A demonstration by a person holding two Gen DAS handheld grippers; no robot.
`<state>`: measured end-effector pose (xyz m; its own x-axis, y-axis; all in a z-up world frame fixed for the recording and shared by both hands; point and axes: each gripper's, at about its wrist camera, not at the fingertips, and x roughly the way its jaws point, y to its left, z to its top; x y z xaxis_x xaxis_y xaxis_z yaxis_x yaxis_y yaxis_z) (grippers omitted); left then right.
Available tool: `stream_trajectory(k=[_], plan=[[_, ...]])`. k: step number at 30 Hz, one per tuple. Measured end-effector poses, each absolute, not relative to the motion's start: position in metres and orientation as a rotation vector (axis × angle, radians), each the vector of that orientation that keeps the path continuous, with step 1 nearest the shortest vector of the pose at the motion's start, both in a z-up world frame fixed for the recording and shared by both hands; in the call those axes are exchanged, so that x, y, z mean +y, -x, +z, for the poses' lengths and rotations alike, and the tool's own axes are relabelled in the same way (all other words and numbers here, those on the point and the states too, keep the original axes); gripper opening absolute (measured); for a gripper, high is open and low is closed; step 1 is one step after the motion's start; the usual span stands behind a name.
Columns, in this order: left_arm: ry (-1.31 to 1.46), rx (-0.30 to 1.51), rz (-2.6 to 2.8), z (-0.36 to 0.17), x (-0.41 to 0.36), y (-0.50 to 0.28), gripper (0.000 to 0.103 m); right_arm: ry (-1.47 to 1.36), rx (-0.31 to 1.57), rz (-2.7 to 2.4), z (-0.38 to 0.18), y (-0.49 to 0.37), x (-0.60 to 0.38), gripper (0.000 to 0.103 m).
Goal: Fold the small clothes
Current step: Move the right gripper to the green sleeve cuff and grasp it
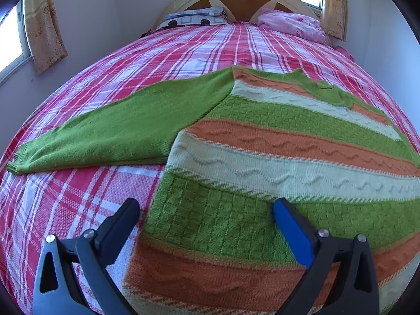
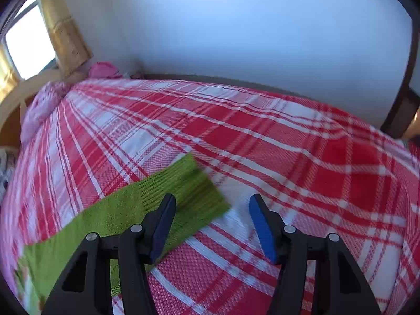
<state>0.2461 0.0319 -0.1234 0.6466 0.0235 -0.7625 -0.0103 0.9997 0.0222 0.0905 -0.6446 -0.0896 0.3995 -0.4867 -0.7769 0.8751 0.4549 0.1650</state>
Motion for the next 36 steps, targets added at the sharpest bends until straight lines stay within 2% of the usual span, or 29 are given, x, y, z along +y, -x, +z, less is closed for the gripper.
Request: stream_trajectory(k=[2,4,7,11,16,22,26,30,36], plan=[[-0.009,0.863,0.016,-0.124,0.033,-0.247,0.103,-0.581,0.75,-0.944,-0.093,-0.101,-0.642,0.057],[-0.012,0.859,0.018,-0.124,0.032,-0.247,0.103,-0.539,0.767,-0.94,-0.094,-0.108,-0.636,0.032],[-0.015,0.854,0.017,-0.124,0.031,-0.247,0.103,-0.552,0.763,-0.881,-0.093,-0.112,-0.636,0.01],[-0.003,0.85,0.01,-0.124,0.032,-0.248,0.103,-0.605,0.743,-0.853,-0.082,-0.108,-0.633,0.006],[0.012,0.842,0.0,-0.124,0.034,-0.247,0.103,-0.545,0.666,-0.78,-0.031,-0.112,-0.6,0.006],[0.05,0.824,-0.019,-0.122,0.038,-0.243,0.103,-0.454,0.623,-0.584,0.037,-0.146,-0.517,0.005],[0.08,0.81,-0.035,-0.121,0.041,-0.242,0.103,-0.4,0.62,-0.408,0.064,-0.184,-0.441,0.005],[0.109,0.798,-0.048,-0.12,0.044,-0.241,0.103,-0.361,0.64,-0.217,0.072,-0.228,-0.349,0.005],[0.178,0.771,-0.064,-0.119,0.054,-0.238,0.103,-0.379,0.701,0.018,0.041,-0.29,-0.229,0.005]])
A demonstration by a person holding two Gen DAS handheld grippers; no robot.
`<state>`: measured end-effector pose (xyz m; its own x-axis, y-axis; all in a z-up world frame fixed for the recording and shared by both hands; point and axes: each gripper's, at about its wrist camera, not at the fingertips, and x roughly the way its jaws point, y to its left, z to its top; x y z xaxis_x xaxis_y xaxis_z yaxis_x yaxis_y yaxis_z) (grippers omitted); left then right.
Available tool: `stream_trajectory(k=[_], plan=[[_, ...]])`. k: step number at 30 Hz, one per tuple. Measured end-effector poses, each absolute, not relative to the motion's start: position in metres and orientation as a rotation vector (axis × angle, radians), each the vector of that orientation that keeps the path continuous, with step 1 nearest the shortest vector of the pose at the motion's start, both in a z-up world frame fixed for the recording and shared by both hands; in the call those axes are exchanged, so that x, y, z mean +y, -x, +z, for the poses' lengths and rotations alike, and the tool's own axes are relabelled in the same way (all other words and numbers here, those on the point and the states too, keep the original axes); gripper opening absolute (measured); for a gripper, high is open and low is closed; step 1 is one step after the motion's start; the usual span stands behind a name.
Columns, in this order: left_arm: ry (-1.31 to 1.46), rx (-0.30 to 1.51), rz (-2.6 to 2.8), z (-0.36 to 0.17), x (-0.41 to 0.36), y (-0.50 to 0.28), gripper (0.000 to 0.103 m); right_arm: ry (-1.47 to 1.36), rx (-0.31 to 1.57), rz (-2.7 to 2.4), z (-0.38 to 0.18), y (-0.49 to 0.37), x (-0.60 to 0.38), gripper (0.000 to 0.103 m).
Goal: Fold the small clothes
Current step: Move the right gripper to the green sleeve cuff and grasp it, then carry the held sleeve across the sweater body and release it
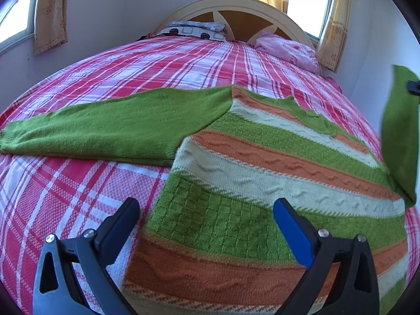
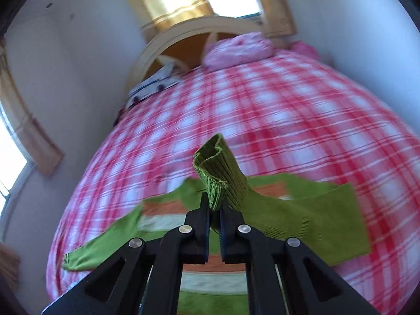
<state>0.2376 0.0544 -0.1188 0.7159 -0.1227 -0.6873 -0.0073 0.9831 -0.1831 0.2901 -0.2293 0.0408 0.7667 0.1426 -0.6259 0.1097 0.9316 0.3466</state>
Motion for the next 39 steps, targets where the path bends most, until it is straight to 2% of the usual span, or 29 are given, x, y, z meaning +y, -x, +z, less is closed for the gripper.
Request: stream_trajectory(k=[9,20,21,25,27,31,35,39], plan=[[0.253,0.744,-0.07,-0.118,0.065,-0.234,0.103,-0.389,0.836,0.244,-0.03,-0.341,-0.108,0.005],[0.276,0.731,-0.067,-0.118,0.07,-0.233,0.103,-0.484,0.982,0.479,-0.098,-0.376,-0.072,0.006],[0.275,0.728,-0.067,-0.117,0.07,-0.233,0.103,-0.505,0.99,0.509,-0.103,-0.379,-0.068,0.009],[0.27,0.725,-0.064,-0.118,0.069,-0.232,0.103,-0.658,1.072,0.642,-0.121,-0.387,-0.059,0.009],[0.265,0.725,-0.061,-0.118,0.068,-0.231,0.103,-0.708,1.046,0.699,-0.115,-0.381,-0.062,0.009],[0.256,0.729,-0.055,-0.118,0.066,-0.233,0.103,-0.577,0.921,0.633,-0.077,-0.347,-0.095,0.009],[0.25,0.731,-0.051,-0.119,0.066,-0.235,0.103,-0.355,0.836,0.31,-0.057,-0.303,-0.166,0.009],[0.236,0.737,-0.042,-0.119,0.064,-0.235,0.103,-0.174,0.817,0.019,-0.067,-0.264,-0.23,0.009]])
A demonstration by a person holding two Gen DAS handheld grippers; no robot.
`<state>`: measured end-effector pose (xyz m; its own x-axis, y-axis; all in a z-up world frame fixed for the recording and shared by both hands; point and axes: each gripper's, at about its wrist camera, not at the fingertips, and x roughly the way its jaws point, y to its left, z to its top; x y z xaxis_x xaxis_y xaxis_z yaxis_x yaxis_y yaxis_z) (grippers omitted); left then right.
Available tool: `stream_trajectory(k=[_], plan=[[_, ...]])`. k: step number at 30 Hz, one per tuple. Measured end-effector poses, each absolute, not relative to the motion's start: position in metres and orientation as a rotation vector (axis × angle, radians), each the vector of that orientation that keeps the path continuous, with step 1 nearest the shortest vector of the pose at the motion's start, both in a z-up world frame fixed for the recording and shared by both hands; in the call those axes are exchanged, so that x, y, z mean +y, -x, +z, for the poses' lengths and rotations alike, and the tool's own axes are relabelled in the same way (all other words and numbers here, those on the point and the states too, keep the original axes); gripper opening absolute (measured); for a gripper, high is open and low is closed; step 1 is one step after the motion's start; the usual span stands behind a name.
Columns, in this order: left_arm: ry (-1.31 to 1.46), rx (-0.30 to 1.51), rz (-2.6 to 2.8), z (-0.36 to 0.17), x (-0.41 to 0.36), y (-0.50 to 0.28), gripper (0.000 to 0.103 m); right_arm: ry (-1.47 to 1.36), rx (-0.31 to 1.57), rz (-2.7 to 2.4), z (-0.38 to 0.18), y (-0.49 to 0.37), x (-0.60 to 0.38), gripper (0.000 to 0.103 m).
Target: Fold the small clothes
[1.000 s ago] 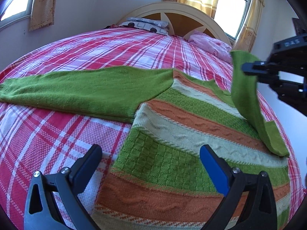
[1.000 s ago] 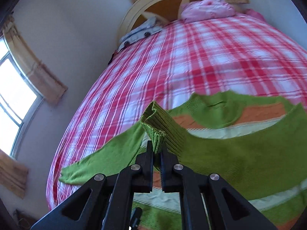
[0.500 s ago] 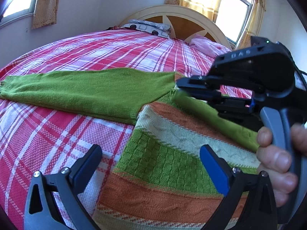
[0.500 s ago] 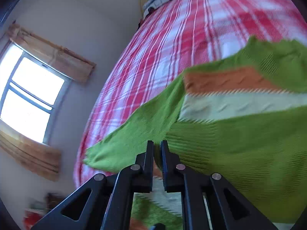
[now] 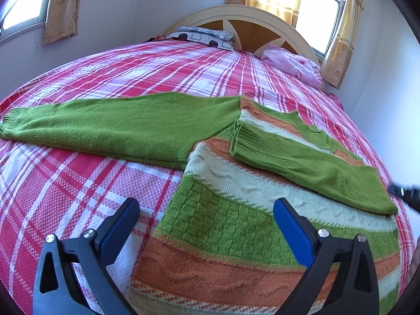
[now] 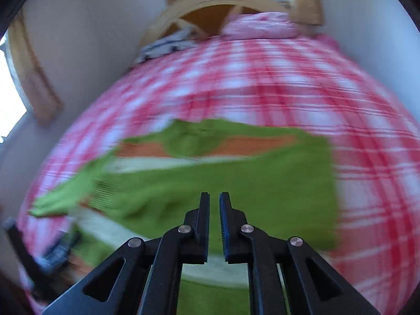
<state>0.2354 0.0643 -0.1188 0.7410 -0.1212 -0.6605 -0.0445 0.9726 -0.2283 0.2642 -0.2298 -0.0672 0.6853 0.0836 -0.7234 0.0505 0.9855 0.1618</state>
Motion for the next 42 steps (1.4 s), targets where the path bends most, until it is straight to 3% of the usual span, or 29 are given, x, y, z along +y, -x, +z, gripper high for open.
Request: stream_trajectory(k=[5,9,23,36,38,42], plan=[[0.211,0.751,-0.028,-0.12,0.062,-0.238,0.103,-0.311,0.899,-0.084,-0.104,-0.24,-0.293,0.007],[0.174,0.767,-0.01,-0.122,0.057,-0.239,0.103,-0.382,0.794,-0.033,-0.122,-0.224,-0.298,0.007],[0.118,0.838,0.007,-0.117,0.063,-0.224,0.103,-0.325,0.772,-0.062,-0.124,-0.223,-0.295,0.007],[0.361,0.726,0.37,-0.077,0.256,-0.225,0.103,-0.279,0.776,-0.081,-0.123,-0.223,-0.29,0.008],[0.43,0.715,0.423,-0.079,0.287,-0.227,0.103,-0.287,0.773,-0.066,-0.124,-0.223,-0.292,0.012],[0.578,0.706,0.48,-0.091,0.33,-0.225,0.103,-0.256,0.769,0.036,-0.122,-0.225,-0.28,0.061]])
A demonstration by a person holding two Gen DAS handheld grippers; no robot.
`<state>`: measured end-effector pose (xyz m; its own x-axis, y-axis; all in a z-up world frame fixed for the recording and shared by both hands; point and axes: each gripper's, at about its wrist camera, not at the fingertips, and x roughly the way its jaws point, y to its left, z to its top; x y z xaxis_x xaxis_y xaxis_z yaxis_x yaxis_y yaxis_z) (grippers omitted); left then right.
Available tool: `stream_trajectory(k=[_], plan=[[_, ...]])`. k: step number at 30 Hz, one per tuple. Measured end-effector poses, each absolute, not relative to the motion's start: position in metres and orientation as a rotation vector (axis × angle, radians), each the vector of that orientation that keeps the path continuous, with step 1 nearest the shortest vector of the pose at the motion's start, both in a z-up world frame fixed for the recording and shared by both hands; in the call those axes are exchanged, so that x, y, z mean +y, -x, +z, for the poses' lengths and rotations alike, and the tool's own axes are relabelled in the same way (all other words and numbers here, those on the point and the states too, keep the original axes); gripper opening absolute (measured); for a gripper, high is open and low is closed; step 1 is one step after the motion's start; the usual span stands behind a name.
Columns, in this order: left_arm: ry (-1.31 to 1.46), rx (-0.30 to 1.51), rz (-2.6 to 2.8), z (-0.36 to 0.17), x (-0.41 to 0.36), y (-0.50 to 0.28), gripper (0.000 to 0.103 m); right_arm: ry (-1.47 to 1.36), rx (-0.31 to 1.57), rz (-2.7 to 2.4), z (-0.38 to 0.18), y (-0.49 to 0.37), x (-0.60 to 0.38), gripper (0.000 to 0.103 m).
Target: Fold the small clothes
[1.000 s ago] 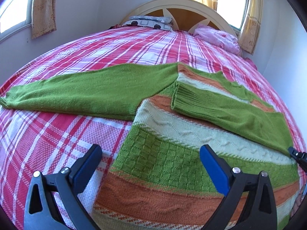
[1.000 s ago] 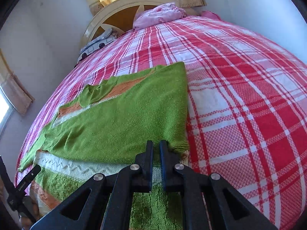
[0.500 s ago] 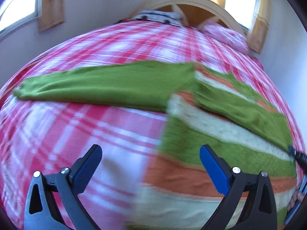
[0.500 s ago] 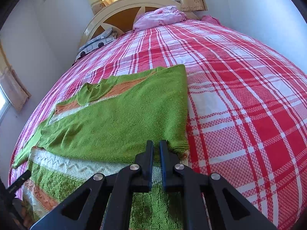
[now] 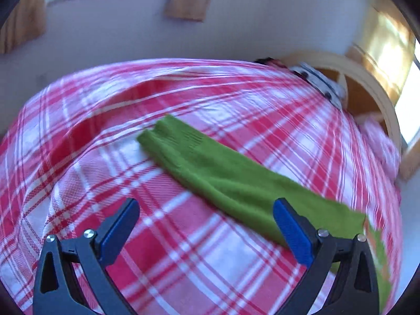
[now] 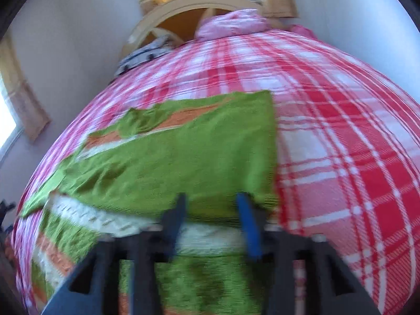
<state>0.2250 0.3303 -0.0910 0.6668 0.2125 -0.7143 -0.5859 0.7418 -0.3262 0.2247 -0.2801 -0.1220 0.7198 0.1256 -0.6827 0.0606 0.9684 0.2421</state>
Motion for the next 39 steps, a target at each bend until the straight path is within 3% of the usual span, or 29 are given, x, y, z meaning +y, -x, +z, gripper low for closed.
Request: stream_trajectory(k=[5,11,17,18,20,21,22,27,29,33,37,39], plan=[[0.608,0.722,0.531,-0.103,0.343,-0.218,0.103,0.015,0.827,-0.037,-0.124,-0.236,-0.238,0.077],[0.483,0.716,0.414,-0.087,0.295,-0.223,0.103,0.042,0.807,-0.06,-0.121,-0.233,-0.239,0.078],[0.305,0.743,0.151,-0.06,0.179,-0.262,0.103,-0.055,0.723,0.019,-0.083,-0.225,-0.215,0.078],[0.277,0.769,0.129,-0.06,0.153,-0.275,0.103,-0.048,0.723,0.02,-0.08,-0.229,-0.207,0.077],[0.234,0.8,0.085,-0.062,0.117,-0.293,0.103,-0.044,0.732,0.035,-0.078,-0.238,-0.193,0.057],[0.212,0.808,0.065,-0.063,0.102,-0.3,0.103,-0.053,0.748,0.046,-0.081,-0.244,-0.188,0.04],[0.183,0.822,0.058,-0.067,0.085,-0.308,0.103,-0.06,0.769,0.054,-0.085,-0.252,-0.184,0.03],[0.008,0.904,0.113,-0.099,0.021,-0.344,0.102,-0.128,0.867,0.139,-0.115,-0.279,-0.157,0.028],[-0.043,0.947,0.142,-0.112,0.013,-0.347,0.099,-0.086,0.864,0.128,-0.12,-0.277,-0.143,0.031],[-0.057,0.905,0.216,-0.116,0.021,-0.354,0.103,-0.031,0.9,0.264,-0.113,-0.269,-0.131,0.031],[-0.02,0.909,0.236,-0.119,0.028,-0.359,0.103,-0.108,0.823,0.228,-0.094,-0.276,-0.15,0.021],[-0.033,0.894,0.242,-0.119,0.025,-0.356,0.103,-0.096,0.837,0.221,-0.096,-0.292,-0.142,0.02]])
